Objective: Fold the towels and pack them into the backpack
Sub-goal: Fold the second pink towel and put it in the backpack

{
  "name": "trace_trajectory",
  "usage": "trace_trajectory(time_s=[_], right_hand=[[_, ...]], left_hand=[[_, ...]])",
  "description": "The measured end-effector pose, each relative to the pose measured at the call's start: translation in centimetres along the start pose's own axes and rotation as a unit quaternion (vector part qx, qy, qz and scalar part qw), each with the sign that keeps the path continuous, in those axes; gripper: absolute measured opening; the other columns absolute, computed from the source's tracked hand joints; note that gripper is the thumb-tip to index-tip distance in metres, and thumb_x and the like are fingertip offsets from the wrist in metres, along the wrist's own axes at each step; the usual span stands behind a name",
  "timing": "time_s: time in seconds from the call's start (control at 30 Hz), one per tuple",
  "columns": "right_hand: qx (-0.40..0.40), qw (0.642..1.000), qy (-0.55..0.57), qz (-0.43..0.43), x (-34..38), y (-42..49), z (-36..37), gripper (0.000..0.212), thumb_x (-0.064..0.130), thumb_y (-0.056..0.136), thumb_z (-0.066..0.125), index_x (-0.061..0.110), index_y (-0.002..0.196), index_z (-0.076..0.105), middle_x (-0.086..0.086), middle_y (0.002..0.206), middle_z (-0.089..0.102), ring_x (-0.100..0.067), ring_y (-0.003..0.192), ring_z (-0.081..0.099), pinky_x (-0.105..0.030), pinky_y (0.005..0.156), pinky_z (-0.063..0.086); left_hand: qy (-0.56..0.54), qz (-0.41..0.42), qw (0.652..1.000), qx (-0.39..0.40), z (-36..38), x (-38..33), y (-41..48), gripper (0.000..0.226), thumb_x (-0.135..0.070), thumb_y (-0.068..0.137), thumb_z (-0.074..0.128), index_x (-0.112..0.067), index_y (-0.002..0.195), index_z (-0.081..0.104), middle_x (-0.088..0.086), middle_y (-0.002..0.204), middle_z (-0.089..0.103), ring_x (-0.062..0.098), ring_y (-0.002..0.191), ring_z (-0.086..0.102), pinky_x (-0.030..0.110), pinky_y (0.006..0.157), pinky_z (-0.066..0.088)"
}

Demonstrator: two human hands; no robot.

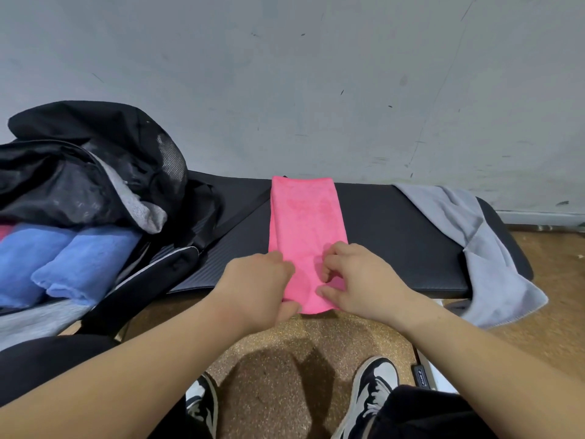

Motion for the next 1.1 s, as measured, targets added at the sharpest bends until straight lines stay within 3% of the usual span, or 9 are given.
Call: trace_trajectory(time_s=[0.17, 0.33, 0.47, 0.57, 0.7, 0.77, 0.87, 1.0, 1.1], right_hand=[[-0.021, 0.999, 0.034, 0.009, -0.4, 0.4, -0.4, 0.018, 0.043, 0.085, 0.076, 0.029, 0.082, 0.065, 0.012, 0.097, 0.057, -0.015, 0.093, 0.055, -0.04, 0.087, 0.052], [-0.049, 0.998, 0.048, 0.012, -0.6, 0.7, -1.2, 0.011, 0.038, 0.092, 0.066, 0.029, 0.086, 0.066, 0.013, 0.09, 0.058, -0.013, 0.089, 0.056, -0.042, 0.08, 0.055], [-0.08, 0.997, 0.018, 0.004, -0.6, 0.8, -1.9, 0.024, 0.04, 0.095, 0.063, 0.026, 0.113, 0.071, 0.012, 0.117, 0.061, -0.015, 0.114, 0.057, -0.038, 0.091, 0.054], [-0.058, 0.998, 0.007, -0.016, -0.3, 1.6, -1.2, 0.044, 0.042, 0.1, 0.06, 0.026, 0.14, 0.062, 0.004, 0.153, 0.051, -0.015, 0.146, 0.041, -0.033, 0.116, 0.04], [0.053, 0.998, -0.029, -0.005, -0.8, 2.1, 2.0, 0.068, 0.058, 0.102, 0.049, 0.025, 0.16, 0.036, -0.005, 0.171, 0.024, -0.022, 0.16, 0.017, -0.039, 0.129, 0.02], [0.053, 0.997, -0.057, -0.008, -0.9, 2.1, 2.4, 0.077, 0.067, 0.096, 0.041, 0.024, 0.16, 0.035, -0.008, 0.171, 0.024, -0.026, 0.159, 0.019, -0.043, 0.128, 0.024], [0.038, 0.999, -0.029, 0.016, -0.9, 2.1, 1.9, 0.078, 0.069, 0.091, 0.044, 0.025, 0.155, 0.045, -0.008, 0.164, 0.034, -0.025, 0.154, 0.027, -0.045, 0.124, 0.031], [-0.045, 0.996, 0.003, 0.071, -1.3, 1.7, -0.1, 0.066, 0.067, 0.091, 0.058, 0.025, 0.141, 0.056, 0.0, 0.137, 0.048, -0.021, 0.131, 0.045, -0.042, 0.107, 0.048], [-0.052, 0.984, 0.007, 0.17, -3.5, 0.9, -1.2, 0.058, 0.068, 0.087, 0.065, 0.021, 0.12, 0.06, 0.003, 0.112, 0.051, -0.021, 0.107, 0.055, -0.04, 0.086, 0.054]], left_hand=[[0.036, 0.017, 0.999, -0.01, 1.0, -2.2, 0.8, 0.056, -0.061, 0.086, 0.062, -0.021, 0.12, 0.046, 0.0, 0.119, 0.045, 0.022, 0.106, 0.053, 0.034, 0.064, 0.038], [0.032, 0.008, 0.999, 0.004, 0.6, -2.5, 0.4, 0.033, -0.035, 0.096, 0.052, -0.019, 0.125, 0.046, 0.001, 0.122, 0.045, 0.024, 0.104, 0.056, 0.037, 0.065, 0.04], [-0.027, 0.051, 0.998, -0.032, -1.3, -2.9, -0.9, 0.026, -0.027, 0.098, 0.047, -0.023, 0.124, 0.043, -0.002, 0.117, 0.044, 0.02, 0.096, 0.056, 0.037, 0.071, 0.051], [-0.1, 0.106, 0.98, -0.133, -2.3, -2.6, -2.0, 0.016, -0.021, 0.084, 0.047, -0.027, 0.098, 0.042, -0.006, 0.094, 0.041, 0.014, 0.072, 0.039, 0.04, 0.057, 0.055], [-0.058, -0.011, 0.994, 0.088, 1.8, -0.3, -2.1, 0.016, -0.014, 0.094, 0.055, -0.024, 0.1, 0.045, -0.004, 0.105, 0.037, 0.026, 0.089, 0.057, 0.04, 0.069, 0.044], [-0.04, -0.032, 0.992, 0.119, 2.3, 0.5, -2.3, 0.013, -0.013, 0.093, 0.055, -0.023, 0.101, 0.049, -0.002, 0.113, 0.046, 0.03, 0.093, 0.061, 0.04, 0.071, 0.044], [-0.102, -0.063, 0.992, 0.027, 0.6, 1.8, -1.5, 0.004, -0.023, 0.09, 0.051, -0.024, 0.092, 0.048, -0.001, 0.103, 0.059, 0.03, 0.096, 0.064, 0.041, 0.08, 0.054], [-0.139, -0.171, 0.975, -0.012, 0.2, 4.7, 0.0, 0.045, -0.065, 0.091, 0.056, -0.022, 0.101, 0.048, 0.0, 0.106, 0.054, 0.027, 0.099, 0.063, 0.041, 0.082, 0.054], [-0.206, -0.208, 0.956, 0.014, 1.8, 5.5, 1.1, 0.049, -0.066, 0.085, 0.066, -0.021, 0.097, 0.048, 0.002, 0.109, 0.053, 0.028, 0.099, 0.062, 0.044, 0.088, 0.055]])
Point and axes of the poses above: each hand's wrist, its own y-axis towards the middle knuckle, its own z-axis out of the palm, x = y × z, the point moved 8 cm from there along y, towards the middle knuckle
